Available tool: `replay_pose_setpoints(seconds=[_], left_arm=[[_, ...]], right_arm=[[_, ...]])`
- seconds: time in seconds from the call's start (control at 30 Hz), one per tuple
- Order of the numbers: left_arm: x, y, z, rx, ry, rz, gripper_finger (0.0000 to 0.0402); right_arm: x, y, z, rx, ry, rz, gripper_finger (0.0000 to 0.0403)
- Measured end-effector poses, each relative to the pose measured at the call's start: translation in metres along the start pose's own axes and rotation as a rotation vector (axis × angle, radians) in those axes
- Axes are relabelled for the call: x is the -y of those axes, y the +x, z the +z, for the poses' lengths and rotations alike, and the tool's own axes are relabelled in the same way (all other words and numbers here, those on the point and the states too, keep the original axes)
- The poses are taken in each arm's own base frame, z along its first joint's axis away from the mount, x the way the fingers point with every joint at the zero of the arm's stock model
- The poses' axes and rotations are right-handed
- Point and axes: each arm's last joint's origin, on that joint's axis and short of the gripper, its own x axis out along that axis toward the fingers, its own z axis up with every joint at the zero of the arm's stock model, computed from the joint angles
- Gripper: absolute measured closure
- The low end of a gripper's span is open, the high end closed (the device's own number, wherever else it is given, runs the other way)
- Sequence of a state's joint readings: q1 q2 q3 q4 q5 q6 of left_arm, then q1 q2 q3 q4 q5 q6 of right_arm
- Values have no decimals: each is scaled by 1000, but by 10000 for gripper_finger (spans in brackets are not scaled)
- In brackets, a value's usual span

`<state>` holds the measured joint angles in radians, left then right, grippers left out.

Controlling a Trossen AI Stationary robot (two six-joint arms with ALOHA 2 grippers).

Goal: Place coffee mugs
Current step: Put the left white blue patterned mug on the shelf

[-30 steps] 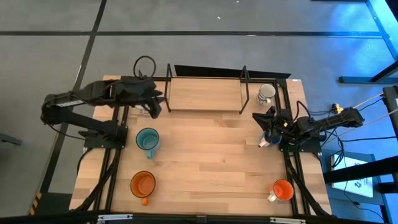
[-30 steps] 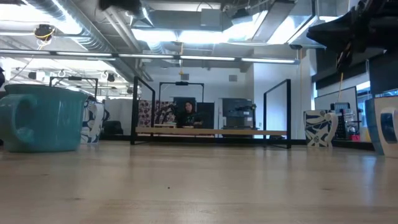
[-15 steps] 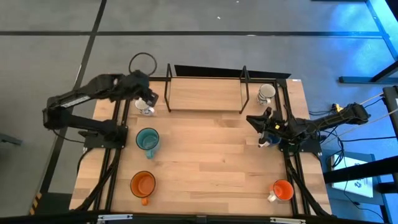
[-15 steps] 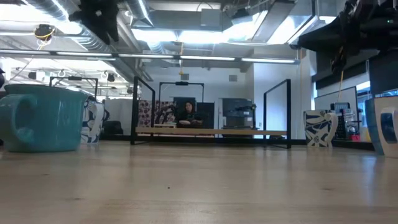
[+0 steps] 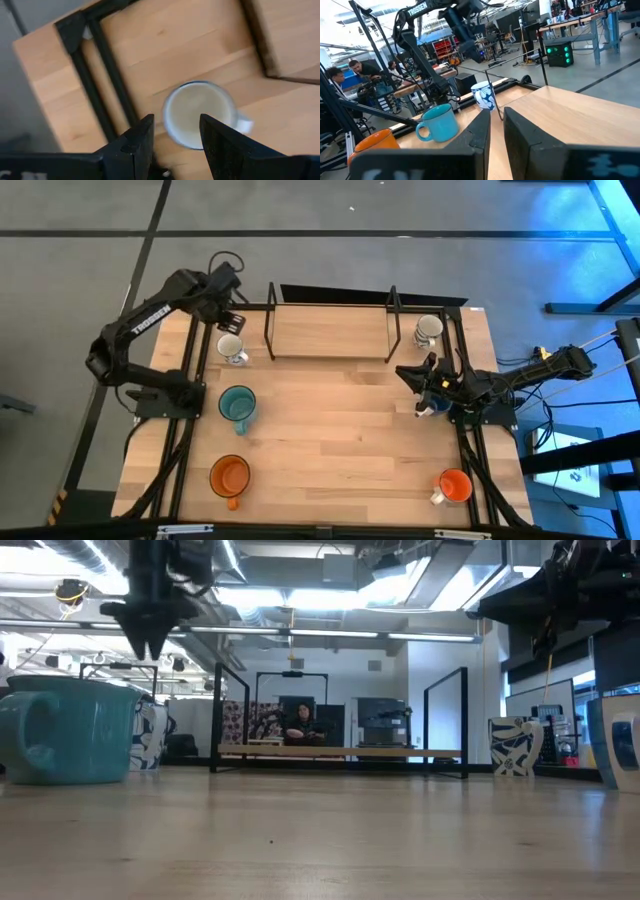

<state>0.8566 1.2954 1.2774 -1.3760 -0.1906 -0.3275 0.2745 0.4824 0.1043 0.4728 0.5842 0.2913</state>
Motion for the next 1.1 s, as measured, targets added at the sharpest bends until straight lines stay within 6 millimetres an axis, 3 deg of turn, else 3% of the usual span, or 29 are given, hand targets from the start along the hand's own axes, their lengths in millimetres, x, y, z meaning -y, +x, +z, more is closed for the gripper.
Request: replay_pose_setpoints(seconds=[0.23, 0.5, 1.1], left_arm=[[-5, 21, 12, -65, 21, 25, 249], [-7, 61, -4, -182, 19, 13, 249], [-5, 112, -23, -198, 6, -12, 264]], right_arm=[[0, 0, 0, 0, 0, 0, 362], [0, 0, 0, 3, 0, -10, 362], [0, 0, 0, 1, -11, -11, 362]])
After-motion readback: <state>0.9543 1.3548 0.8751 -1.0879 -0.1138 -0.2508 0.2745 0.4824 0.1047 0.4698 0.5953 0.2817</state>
